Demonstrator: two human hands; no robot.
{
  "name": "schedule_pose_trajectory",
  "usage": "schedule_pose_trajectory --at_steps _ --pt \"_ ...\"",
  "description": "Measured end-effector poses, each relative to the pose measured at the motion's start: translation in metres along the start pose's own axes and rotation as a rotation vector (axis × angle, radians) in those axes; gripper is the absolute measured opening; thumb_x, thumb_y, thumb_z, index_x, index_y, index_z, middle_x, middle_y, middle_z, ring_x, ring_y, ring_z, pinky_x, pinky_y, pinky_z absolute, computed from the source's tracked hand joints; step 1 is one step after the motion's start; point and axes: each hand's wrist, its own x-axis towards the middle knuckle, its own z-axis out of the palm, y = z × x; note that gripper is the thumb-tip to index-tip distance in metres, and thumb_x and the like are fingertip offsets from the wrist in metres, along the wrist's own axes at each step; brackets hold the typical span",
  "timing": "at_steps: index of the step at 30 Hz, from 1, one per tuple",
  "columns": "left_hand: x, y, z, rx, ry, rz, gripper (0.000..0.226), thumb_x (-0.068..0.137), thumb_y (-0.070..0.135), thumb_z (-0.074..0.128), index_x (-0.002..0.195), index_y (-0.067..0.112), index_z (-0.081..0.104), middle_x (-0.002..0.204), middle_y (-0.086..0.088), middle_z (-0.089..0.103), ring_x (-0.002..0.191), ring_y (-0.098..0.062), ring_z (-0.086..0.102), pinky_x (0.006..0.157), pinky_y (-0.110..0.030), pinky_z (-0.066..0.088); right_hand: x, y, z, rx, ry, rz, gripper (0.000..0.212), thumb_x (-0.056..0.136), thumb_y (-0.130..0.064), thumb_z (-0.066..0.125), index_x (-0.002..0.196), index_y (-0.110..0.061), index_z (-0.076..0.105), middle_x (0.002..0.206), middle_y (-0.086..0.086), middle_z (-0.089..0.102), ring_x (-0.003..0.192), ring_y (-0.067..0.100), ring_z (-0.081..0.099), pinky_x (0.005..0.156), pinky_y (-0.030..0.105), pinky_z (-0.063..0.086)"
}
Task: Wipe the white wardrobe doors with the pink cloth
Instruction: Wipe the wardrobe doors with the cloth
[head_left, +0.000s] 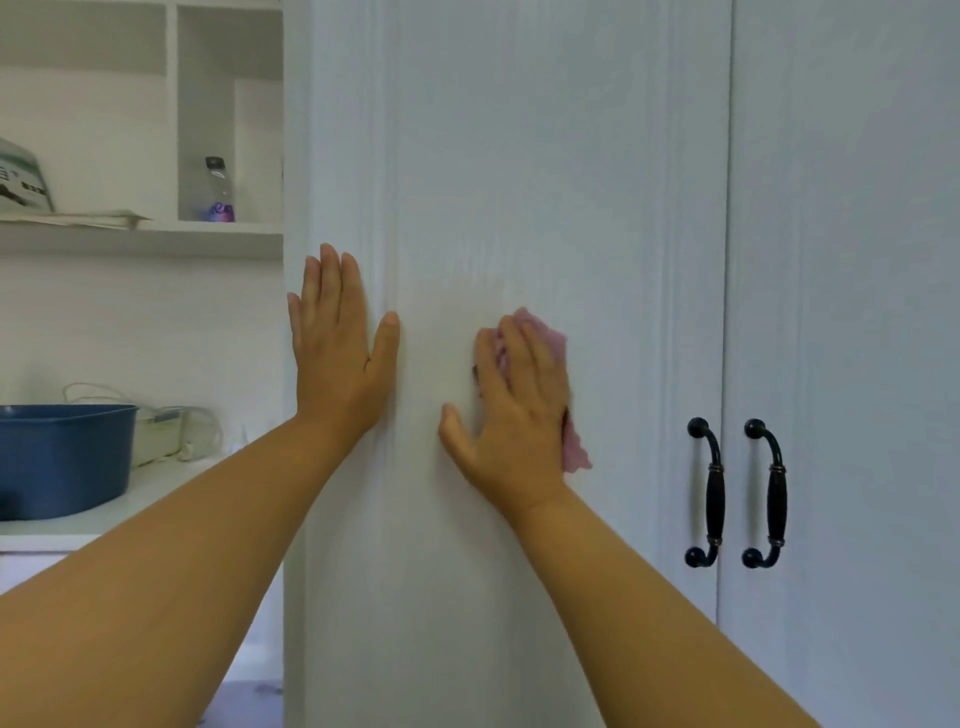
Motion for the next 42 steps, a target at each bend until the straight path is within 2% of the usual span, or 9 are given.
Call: schedule_pose_trajectory --at_steps 5,8,11,14,21,27,31,38,42 --pt "-0.002 -0.001 0.001 0.004 0.007 0.029 0.073 0.100 0.047 0.016 0.159 0.008 0.000 0.167 -0.009 -0.008 0.153 -0.021 -0.013 0.122 -0.035 -0.014 0.033 0.049 -0.014 -0.210 -0.109 -0.418 0.050 0.096 -0.024 0.046 0.145 -0.015 0.054 0.154 0.014 0.044 0.145 0.033 0.037 0.118 0.061 0.018" --pt "-0.003 -0.001 0.005 0.024 0.032 0.034 0.073 0.099 0.046 0.015 0.159 0.006 0.000 0.167 -0.010 -0.008 0.153 -0.022 -0.013 0.123 -0.038 -0.013 0.083 0.082 -0.033 -0.310 -0.065 -0.130 0.050 0.102 -0.030 0.035 0.152 -0.026 0.043 0.162 0.011 0.030 0.152 0.033 0.021 0.118 0.061 0.000" --pt "-0.004 0.001 0.008 0.000 0.095 0.041 0.070 0.100 0.042 0.015 0.158 0.004 0.007 0.167 -0.013 -0.001 0.154 -0.024 -0.007 0.123 -0.037 -0.013 0.110 0.064 -0.020 -0.235 0.039 0.094 0.053 0.103 -0.029 0.033 0.154 -0.018 0.037 0.164 0.017 0.022 0.153 0.035 0.013 0.123 0.056 0.009" --pt "-0.005 0.000 0.009 -0.134 0.195 0.077 0.063 0.101 0.034 0.021 0.156 0.002 0.023 0.164 -0.017 0.016 0.154 -0.027 0.009 0.124 -0.036 -0.007 0.095 0.015 0.018 -0.117 0.139 -0.095 0.050 0.100 -0.021 0.039 0.146 -0.002 0.048 0.153 0.026 0.041 0.145 0.042 0.034 0.120 0.055 0.020" --pt "-0.018 0.011 0.001 -0.047 0.155 0.107 0.059 0.094 0.025 0.033 0.150 0.008 0.037 0.163 -0.018 0.020 0.153 -0.031 0.013 0.121 -0.053 -0.004 0.002 0.002 0.013 0.069 -0.199 -0.528 0.054 0.096 -0.011 0.056 0.148 -0.001 0.045 0.156 0.017 0.041 0.148 0.031 0.033 0.123 0.050 0.022" --pt "-0.027 0.027 0.019 0.120 0.056 0.290 0.059 0.098 0.025 0.034 0.156 0.013 0.029 0.165 -0.015 0.014 0.154 -0.028 0.010 0.121 -0.058 -0.001 0.055 0.084 -0.036 -0.081 0.040 0.064 0.056 0.105 -0.021 0.036 0.156 -0.003 0.026 0.165 0.016 0.021 0.154 0.028 0.016 0.126 0.045 0.008" --pt "-0.028 0.029 0.032 0.188 0.090 0.267 0.062 0.098 0.026 0.033 0.158 0.015 0.022 0.166 -0.014 0.012 0.154 -0.027 0.007 0.123 -0.051 -0.004 0.045 0.079 -0.029 0.000 0.191 0.213 0.059 0.103 -0.024 0.037 0.154 0.004 0.028 0.162 0.021 0.024 0.152 0.031 0.020 0.126 0.037 0.015" --pt "-0.028 0.028 0.035 0.200 0.120 0.286 0.061 0.100 0.024 0.036 0.158 0.015 0.022 0.165 -0.017 0.015 0.153 -0.031 0.010 0.122 -0.052 -0.002 -0.120 0.080 -0.038 -0.073 0.011 0.168 0.058 0.102 -0.019 0.038 0.152 0.008 0.026 0.161 0.023 0.023 0.153 0.030 0.013 0.124 0.051 0.019" --pt "-0.030 0.027 0.035 0.190 0.125 0.284 0.061 0.100 0.023 0.036 0.158 0.015 0.021 0.165 -0.016 0.013 0.154 -0.030 0.009 0.122 -0.053 -0.002 -0.076 0.086 -0.036 -0.063 0.027 0.165 0.057 0.103 -0.020 0.035 0.153 0.006 0.024 0.161 0.023 0.024 0.153 0.029 0.014 0.126 0.045 0.012"
